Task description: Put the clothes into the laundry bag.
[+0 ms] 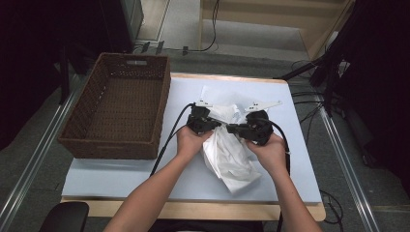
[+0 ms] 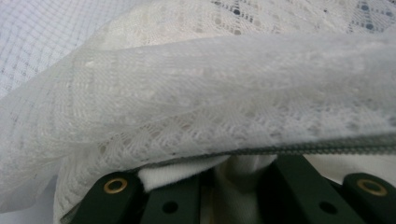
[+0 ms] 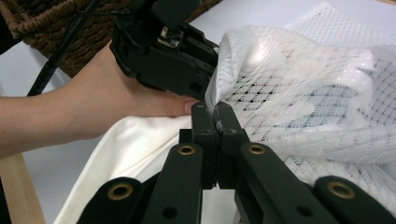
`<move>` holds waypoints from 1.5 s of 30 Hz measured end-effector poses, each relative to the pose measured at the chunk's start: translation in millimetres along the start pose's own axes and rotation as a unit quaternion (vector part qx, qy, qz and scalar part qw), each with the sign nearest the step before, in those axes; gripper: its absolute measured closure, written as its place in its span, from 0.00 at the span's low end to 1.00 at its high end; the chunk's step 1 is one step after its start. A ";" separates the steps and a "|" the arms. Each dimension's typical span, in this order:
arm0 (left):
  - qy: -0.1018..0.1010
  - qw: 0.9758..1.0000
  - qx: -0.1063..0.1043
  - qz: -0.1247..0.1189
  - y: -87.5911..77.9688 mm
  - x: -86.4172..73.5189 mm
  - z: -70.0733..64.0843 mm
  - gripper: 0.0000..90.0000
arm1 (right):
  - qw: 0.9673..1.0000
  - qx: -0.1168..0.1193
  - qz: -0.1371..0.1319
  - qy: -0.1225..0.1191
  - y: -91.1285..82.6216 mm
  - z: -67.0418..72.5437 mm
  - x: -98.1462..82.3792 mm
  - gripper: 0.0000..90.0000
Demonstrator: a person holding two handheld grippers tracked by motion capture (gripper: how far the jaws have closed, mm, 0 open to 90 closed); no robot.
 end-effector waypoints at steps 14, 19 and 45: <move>0.020 0.997 -0.058 0.035 -31.5 6.9 -22.1 0.63 | 1.000 -0.005 -0.005 0.007 1.9 -7.3 -2.9 1.00; 0.043 0.995 -0.071 0.051 -52.7 5.8 -35.7 0.46 | 1.000 -0.011 -0.011 0.010 -0.9 -9.8 -1.5 1.00; 0.063 0.994 -0.017 0.083 -52.1 -71.5 -53.9 0.53 | 1.000 -0.019 -0.016 0.007 -0.9 -7.5 1.2 1.00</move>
Point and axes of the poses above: each handheld gripper's, and its own axes: y roughly forward along the jaws, x roughly out of its top, z roughly to its left, the point moved 5 cm from there along y, roughly forward along the jaws, and after that the axes turned 5 degrees about -x, right-handed, at the moved point
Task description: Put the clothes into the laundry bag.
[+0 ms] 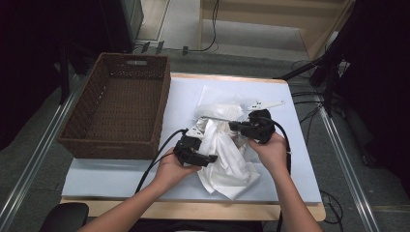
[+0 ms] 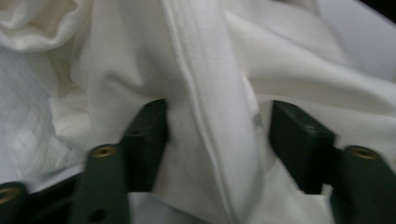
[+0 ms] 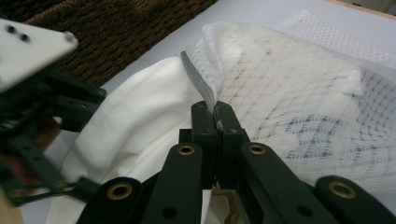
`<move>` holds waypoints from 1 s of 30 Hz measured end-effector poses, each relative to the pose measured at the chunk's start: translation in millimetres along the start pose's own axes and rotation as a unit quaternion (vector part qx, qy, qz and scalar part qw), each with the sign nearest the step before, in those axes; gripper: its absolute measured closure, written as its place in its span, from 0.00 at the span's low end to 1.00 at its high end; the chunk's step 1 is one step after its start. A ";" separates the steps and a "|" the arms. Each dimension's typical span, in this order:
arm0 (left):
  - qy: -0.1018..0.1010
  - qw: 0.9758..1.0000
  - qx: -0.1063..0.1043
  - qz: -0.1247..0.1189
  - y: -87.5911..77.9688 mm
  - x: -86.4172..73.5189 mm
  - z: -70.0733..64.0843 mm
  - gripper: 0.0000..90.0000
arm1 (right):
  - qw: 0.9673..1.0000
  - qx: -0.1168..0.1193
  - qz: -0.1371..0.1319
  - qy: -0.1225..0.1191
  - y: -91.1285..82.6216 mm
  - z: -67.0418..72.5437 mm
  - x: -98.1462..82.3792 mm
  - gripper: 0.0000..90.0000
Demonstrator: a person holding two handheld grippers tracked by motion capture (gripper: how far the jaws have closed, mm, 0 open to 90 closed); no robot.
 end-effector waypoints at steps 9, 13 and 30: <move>-0.039 0.998 -0.039 -0.023 2.0 7.9 14.2 0.95 | 1.000 0.004 -0.002 -0.007 -1.1 6.7 2.6 1.00; -0.035 0.996 -0.053 -0.062 -23.3 22.8 5.4 0.96 | 1.000 0.008 -0.011 -0.014 -5.3 11.9 7.9 1.00; 0.008 0.998 -0.036 -0.047 9.9 71.7 6.5 0.95 | 0.999 0.035 -0.029 -0.018 -14.7 20.7 14.1 1.00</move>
Point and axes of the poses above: each handheld gripper's, and its own axes: y roughly forward along the jaws, x roughly out of its top, z roughly to its left, the point moved 5 cm from there along y, roughly forward along the jaws, and after that the axes turned 5 degrees about -x, right-handed, at the moved point
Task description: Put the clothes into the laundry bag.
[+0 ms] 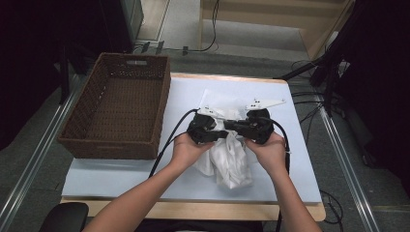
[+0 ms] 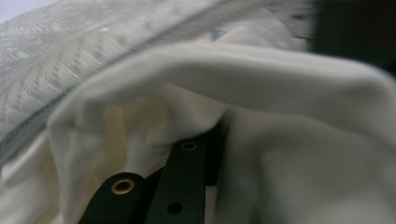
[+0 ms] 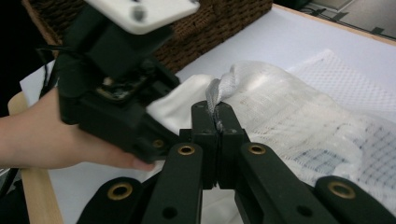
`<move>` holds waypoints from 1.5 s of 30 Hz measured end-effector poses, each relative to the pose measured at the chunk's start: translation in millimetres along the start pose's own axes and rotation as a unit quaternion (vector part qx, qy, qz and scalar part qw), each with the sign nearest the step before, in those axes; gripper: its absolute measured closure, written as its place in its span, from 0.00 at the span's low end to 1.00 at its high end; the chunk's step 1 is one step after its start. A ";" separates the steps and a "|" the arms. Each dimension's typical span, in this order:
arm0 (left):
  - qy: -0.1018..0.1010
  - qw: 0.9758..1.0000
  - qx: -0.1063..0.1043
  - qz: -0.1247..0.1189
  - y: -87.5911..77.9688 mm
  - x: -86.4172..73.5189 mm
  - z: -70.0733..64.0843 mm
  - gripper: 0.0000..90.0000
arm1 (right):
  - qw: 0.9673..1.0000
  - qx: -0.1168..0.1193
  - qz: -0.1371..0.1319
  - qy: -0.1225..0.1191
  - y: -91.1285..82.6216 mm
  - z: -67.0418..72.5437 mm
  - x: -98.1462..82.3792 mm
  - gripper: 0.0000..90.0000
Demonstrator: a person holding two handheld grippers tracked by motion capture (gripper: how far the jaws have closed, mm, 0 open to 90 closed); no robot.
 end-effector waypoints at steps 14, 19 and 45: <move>-0.066 0.998 0.008 0.009 25.4 13.5 34.5 0.95 | 1.000 -0.002 0.022 0.010 0.9 -9.6 -11.3 1.00; -0.093 0.996 0.005 -0.001 28.0 13.9 45.3 0.95 | 0.999 0.004 0.030 0.009 2.1 -11.3 -14.5 1.00; -0.009 0.999 -0.045 0.016 -65.5 -21.1 -6.5 0.21 | 0.999 -0.014 0.019 0.021 -0.4 -23.4 -15.5 1.00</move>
Point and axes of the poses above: each handheld gripper's, and its own axes: y roughly forward along the jaws, x roughly out of its top, z roughly to its left, the point moved 5 cm from there along y, roughly forward along the jaws, and after that the axes turned 5 degrees about -x, right-handed, at the moved point
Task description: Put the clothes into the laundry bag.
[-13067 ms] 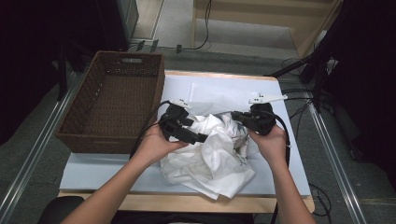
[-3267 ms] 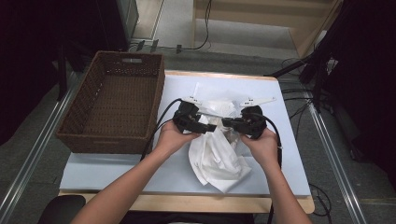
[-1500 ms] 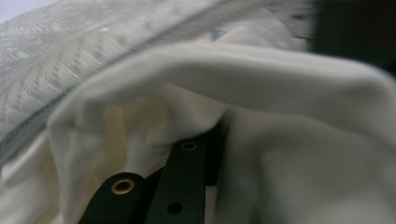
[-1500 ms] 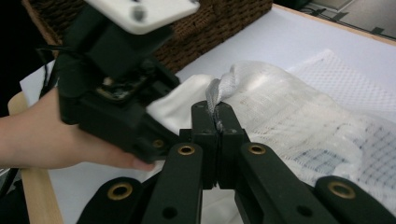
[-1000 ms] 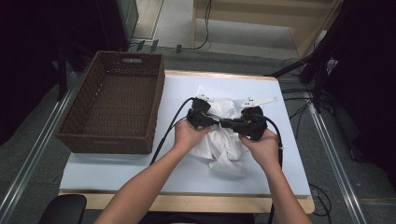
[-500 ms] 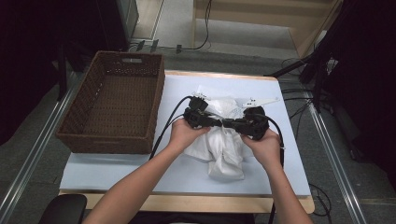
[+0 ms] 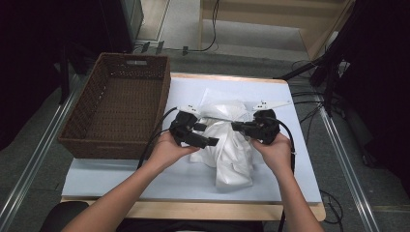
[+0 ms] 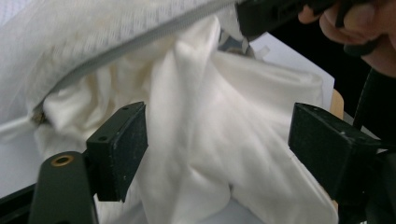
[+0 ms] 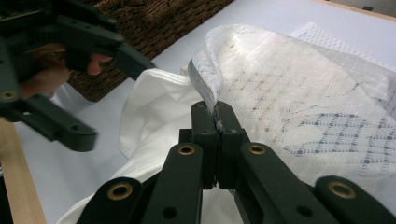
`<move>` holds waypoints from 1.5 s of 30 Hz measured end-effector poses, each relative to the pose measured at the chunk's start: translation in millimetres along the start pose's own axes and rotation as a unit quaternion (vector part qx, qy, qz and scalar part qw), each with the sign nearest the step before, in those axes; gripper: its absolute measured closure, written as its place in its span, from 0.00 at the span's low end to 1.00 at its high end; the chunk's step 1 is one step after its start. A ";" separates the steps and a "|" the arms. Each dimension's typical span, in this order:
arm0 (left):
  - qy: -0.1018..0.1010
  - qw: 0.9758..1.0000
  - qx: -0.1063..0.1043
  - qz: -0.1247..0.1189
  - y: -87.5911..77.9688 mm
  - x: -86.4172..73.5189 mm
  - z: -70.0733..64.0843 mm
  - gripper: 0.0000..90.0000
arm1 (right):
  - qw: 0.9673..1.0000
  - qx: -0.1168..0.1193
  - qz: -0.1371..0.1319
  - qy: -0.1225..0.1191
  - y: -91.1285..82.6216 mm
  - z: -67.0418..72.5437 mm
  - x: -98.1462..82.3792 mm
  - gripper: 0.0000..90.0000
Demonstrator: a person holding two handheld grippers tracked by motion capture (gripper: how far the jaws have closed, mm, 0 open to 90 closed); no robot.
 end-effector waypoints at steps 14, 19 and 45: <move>0.011 1.000 -0.006 0.026 23.3 -38.1 -28.4 0.00 | 1.000 -0.003 0.002 -0.005 1.4 0.8 0.2 1.00; 0.023 0.998 0.039 0.043 42.5 -49.7 -24.8 0.00 | 1.000 -0.003 0.003 -0.005 1.7 1.9 0.2 1.00; 0.017 0.997 0.051 0.047 67.1 -56.2 -2.2 0.88 | 1.000 -0.008 0.006 -0.005 4.9 3.0 -0.3 1.00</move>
Point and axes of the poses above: each handheld gripper's, and its own axes: y roughly forward along the jaws, x roughly out of its top, z roughly to its left, the point moved 5 cm from there along y, roughly forward along the jaws, and after that the axes turned 5 degrees about -x, right-handed, at the moved point
